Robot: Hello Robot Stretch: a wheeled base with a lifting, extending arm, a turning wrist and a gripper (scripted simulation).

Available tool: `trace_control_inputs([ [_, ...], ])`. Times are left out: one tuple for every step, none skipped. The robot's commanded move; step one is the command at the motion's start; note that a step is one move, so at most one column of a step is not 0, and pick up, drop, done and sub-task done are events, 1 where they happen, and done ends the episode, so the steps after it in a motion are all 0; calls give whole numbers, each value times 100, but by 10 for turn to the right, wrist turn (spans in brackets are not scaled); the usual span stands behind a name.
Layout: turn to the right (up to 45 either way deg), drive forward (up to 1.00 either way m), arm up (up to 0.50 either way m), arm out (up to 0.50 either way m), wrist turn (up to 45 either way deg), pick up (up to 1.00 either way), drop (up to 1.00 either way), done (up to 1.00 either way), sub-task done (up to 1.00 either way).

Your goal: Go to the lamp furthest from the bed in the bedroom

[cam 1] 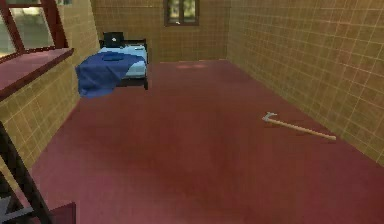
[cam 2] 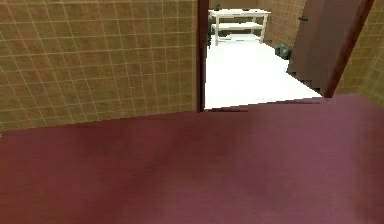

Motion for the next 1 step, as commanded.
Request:
trace_control_inputs([
  [0,35,0,0,0,0,0,0,0],
])
